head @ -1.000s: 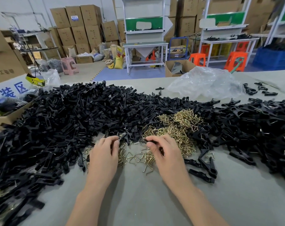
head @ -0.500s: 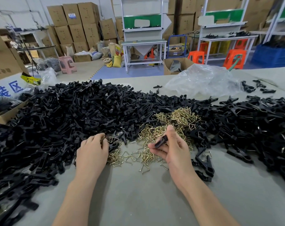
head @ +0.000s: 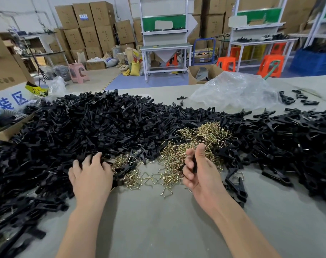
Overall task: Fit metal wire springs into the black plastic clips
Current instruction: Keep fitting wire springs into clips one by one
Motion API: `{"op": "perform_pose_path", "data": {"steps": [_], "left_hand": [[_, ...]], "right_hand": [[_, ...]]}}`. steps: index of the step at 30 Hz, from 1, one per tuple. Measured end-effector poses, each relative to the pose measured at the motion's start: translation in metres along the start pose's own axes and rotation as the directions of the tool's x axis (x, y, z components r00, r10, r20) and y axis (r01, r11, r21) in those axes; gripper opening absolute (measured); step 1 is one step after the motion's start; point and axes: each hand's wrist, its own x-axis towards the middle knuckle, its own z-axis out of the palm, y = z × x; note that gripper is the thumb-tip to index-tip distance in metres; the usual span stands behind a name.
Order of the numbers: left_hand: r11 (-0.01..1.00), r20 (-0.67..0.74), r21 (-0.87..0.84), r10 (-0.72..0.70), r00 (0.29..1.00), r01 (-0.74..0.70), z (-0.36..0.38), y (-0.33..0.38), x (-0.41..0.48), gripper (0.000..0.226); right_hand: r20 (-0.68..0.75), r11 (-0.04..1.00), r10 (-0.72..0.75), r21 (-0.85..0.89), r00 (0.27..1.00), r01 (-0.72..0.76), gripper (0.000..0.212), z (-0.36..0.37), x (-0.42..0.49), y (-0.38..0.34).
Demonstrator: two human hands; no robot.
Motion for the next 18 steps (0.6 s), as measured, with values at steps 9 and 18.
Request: {"op": "perform_pose_path", "data": {"steps": [9, 18], "left_hand": [[0.979, -0.065, -0.193, 0.052, 0.996, -0.064, 0.0009, -0.0014, 0.0001, 0.026], [0.863, -0.049, -0.504, -0.070, 0.996, 0.036, -0.0028, 0.0004, -0.0001, 0.022]], "right_hand": [[0.120, 0.996, 0.043, -0.086, 0.992, -0.032, 0.028, 0.0044, 0.0040, 0.0093], [0.156, 0.984, 0.013, -0.179, 0.988, 0.015, 0.029, 0.0009, 0.0026, 0.0112]]}}
